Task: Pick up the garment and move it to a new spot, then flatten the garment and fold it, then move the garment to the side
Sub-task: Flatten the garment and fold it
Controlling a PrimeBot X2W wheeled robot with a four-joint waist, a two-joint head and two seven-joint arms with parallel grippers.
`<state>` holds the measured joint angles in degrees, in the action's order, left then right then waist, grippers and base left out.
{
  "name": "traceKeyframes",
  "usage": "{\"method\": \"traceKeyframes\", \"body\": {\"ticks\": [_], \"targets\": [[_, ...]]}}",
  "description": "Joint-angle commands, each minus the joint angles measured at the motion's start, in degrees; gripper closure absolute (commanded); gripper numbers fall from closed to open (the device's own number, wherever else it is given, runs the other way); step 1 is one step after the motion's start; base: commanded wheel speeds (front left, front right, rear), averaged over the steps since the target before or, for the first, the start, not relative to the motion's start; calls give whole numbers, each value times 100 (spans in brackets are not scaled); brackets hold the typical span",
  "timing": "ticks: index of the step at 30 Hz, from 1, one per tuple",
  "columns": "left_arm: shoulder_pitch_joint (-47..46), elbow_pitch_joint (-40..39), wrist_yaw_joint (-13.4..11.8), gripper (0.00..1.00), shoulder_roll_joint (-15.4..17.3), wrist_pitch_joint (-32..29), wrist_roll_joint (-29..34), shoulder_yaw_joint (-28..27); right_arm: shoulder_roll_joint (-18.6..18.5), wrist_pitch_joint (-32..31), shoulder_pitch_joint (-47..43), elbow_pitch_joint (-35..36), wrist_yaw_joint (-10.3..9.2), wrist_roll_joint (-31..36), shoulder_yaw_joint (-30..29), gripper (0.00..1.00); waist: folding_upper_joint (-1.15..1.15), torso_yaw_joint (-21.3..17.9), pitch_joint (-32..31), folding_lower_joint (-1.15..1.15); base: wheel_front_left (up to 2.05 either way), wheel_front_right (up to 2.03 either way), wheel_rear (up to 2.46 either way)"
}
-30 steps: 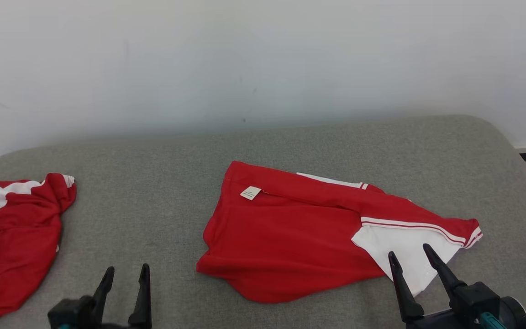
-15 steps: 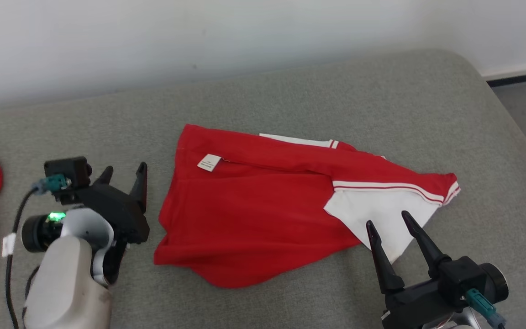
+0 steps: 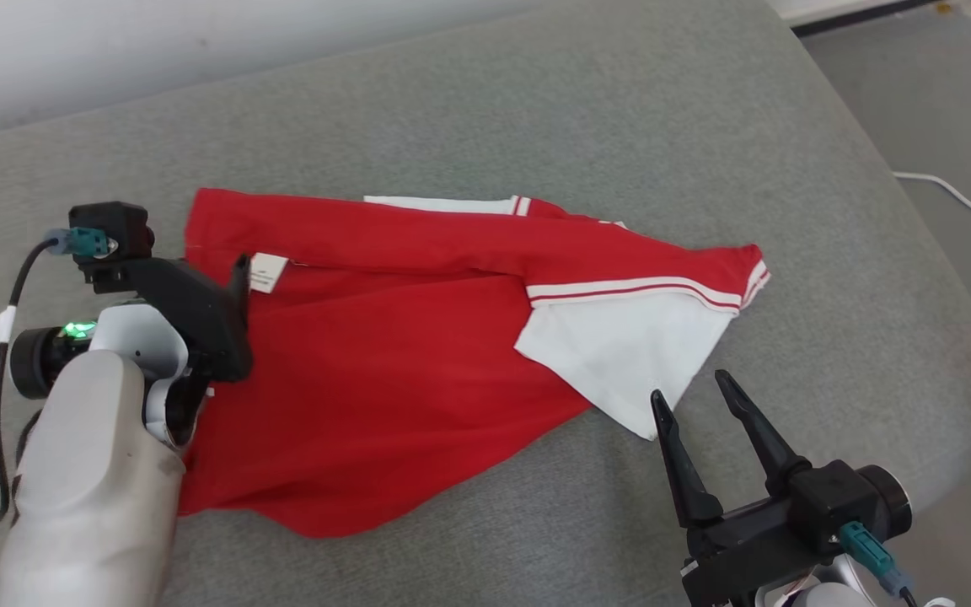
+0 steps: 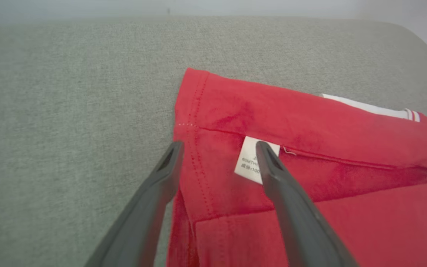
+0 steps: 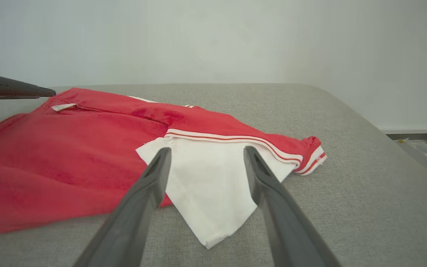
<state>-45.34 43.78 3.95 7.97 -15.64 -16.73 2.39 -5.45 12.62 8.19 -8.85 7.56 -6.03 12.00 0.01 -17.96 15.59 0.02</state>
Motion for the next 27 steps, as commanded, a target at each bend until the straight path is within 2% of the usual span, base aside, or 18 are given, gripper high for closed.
{"method": "traceKeyframes", "body": {"ticks": [1, 17, 27], "targets": [[-102, 83, -59, 0, 90, -1, 59, 8, 39, 33, 32, -15, -15, -22, 29, 0, -1, -250, 218, -2, 0, 0, 0], [-367, 619, -519, 0, 332, 266, 274, 139, 68, 108, 93, -224, -14, -78, 133, 0, -1, -407, 195, -2, 0, 0, 0], [-562, 657, -452, 0, 322, 120, 186, 216, 25, 106, 88, -164, -15, -115, 76, 0, -1, -416, 282, -2, 0, 0, 0]]}}
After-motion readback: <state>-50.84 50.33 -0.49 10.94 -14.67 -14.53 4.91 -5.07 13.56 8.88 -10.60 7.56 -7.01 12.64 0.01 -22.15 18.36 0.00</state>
